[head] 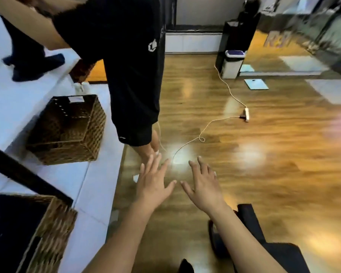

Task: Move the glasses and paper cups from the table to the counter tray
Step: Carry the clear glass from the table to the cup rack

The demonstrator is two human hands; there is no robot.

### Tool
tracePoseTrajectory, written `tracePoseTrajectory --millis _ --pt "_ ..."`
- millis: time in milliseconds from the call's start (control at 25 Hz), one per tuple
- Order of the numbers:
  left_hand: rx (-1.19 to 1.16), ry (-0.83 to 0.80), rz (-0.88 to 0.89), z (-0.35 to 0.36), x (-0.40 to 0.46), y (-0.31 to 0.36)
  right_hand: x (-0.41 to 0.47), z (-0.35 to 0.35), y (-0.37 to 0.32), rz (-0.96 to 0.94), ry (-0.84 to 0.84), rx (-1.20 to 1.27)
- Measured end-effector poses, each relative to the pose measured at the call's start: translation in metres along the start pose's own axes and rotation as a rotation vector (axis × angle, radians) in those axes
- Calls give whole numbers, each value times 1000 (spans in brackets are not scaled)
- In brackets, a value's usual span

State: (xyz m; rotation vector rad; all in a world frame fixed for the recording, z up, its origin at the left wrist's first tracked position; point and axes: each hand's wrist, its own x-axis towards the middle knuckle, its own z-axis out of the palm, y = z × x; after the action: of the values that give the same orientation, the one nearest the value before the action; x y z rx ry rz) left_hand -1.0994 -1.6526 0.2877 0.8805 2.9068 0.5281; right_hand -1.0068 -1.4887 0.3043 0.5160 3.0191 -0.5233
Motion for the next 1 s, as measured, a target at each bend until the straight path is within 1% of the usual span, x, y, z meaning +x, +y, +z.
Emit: tracePoseTrajectory --millis 80,240,360,600,720,800,840,1000 --pt "7 -33 41 14 37 36 15 -17 42 56 30 1" --pt "75 -114 193 40 111 96 44 -43 115 218 85 45" --pt "89 -118 272 58 170 130 69 -52 160 312 107 49" --pt "117 -167 445 105 333 196 171 -78 258 507 181 49" --pt "96 -198 529 115 408 228 222 -103 291 582 215 41" --pt "128 -210 624 118 455 259 255 -126 313 642 245 14" --pt "104 -221 666 123 475 274 266 -134 324 676 265 35" --pt "53 -266 812 148 524 338 277 -150 364 827 266 33"
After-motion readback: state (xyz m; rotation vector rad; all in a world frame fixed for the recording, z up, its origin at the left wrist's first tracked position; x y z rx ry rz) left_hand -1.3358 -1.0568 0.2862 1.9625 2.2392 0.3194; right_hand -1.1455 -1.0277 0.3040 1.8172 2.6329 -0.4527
